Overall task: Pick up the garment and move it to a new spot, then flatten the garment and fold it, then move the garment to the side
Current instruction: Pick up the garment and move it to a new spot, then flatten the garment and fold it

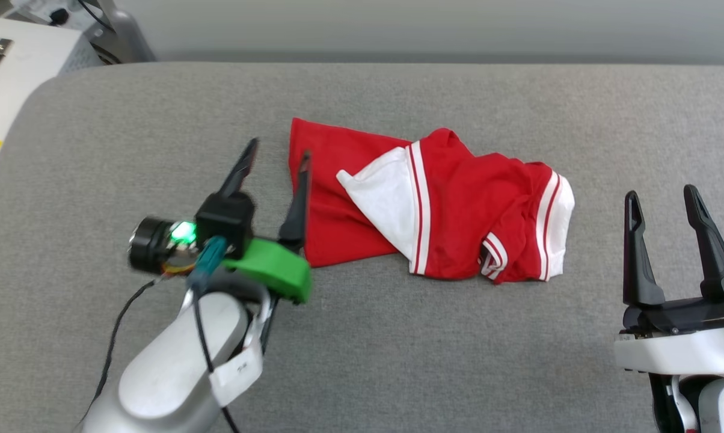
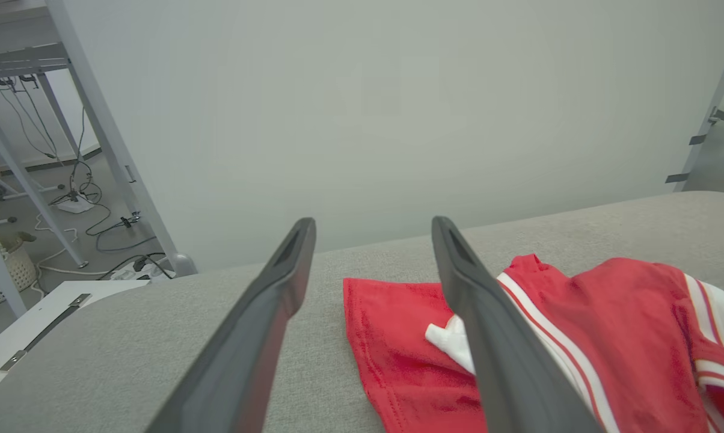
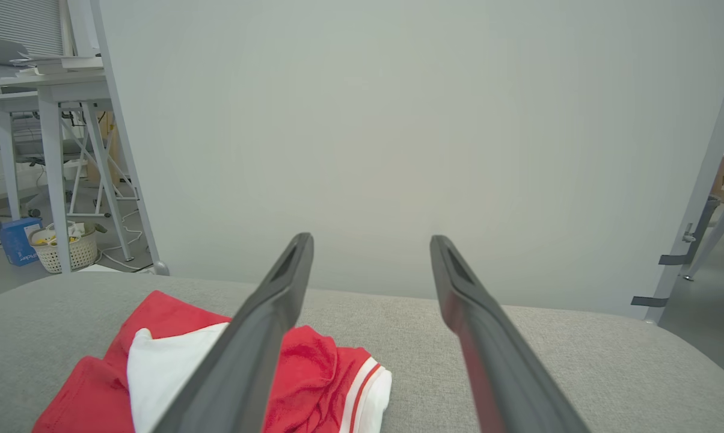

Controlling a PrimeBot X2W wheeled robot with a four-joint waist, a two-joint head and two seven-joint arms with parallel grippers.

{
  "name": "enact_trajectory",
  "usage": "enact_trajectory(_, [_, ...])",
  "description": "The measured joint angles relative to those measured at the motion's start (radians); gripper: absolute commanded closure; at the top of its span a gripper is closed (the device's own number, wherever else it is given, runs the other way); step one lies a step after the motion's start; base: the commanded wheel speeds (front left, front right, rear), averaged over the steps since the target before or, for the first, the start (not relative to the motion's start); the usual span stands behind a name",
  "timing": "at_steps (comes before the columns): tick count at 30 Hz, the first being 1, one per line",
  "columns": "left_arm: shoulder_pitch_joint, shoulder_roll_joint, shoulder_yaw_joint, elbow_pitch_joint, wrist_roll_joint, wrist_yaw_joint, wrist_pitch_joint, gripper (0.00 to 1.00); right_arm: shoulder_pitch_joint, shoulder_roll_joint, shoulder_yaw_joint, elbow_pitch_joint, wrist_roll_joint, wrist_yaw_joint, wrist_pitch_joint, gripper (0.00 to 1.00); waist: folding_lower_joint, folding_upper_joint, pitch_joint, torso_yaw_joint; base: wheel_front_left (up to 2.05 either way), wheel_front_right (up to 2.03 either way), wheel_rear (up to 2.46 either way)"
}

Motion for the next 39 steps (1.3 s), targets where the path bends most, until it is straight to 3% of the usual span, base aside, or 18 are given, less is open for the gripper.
enact_trajectory(3, [0.114,0.01,0.1,-0.05,0.045,0.028,0.0,0.0,0.016,0.0,-0.006,0.003,0.0,0.0,0.0,0.0,0.0,0.0,-0.031,0.015,0.0,0.0,0.0])
enact_trajectory(8, [0.28,-0.003,0.246,-0.113,0.095,0.021,0.0,0.0,0.048,0.0,-0.013,0.021,0.0,0.0,0.0,0.0,0.0,0.0,-0.07,0.029,0.0,0.0,0.0])
enact_trajectory(16, [0.459,-0.098,0.39,-0.137,0.201,-0.077,0.0,0.0,0.099,0.004,-0.023,0.102,0.014,0.0,0.0,0.0,0.0,0.0,-0.103,0.032,0.0,0.0,0.0])
enact_trajectory(26, [0.56,-0.199,0.514,-0.113,0.306,-0.211,0.0,0.0,0.149,0.002,0.025,0.203,0.048,0.0,0.0,0.0,0.0,0.0,-0.138,0.026,0.0,0.0,0.0])
enact_trajectory(39, [0.615,-0.281,0.64,-0.077,0.395,-0.311,0.0,0.0,0.176,0.0,0.035,0.253,0.064,0.0,0.0,0.0,0.0,0.0,-0.153,0.035,0.0,0.0,0.0])
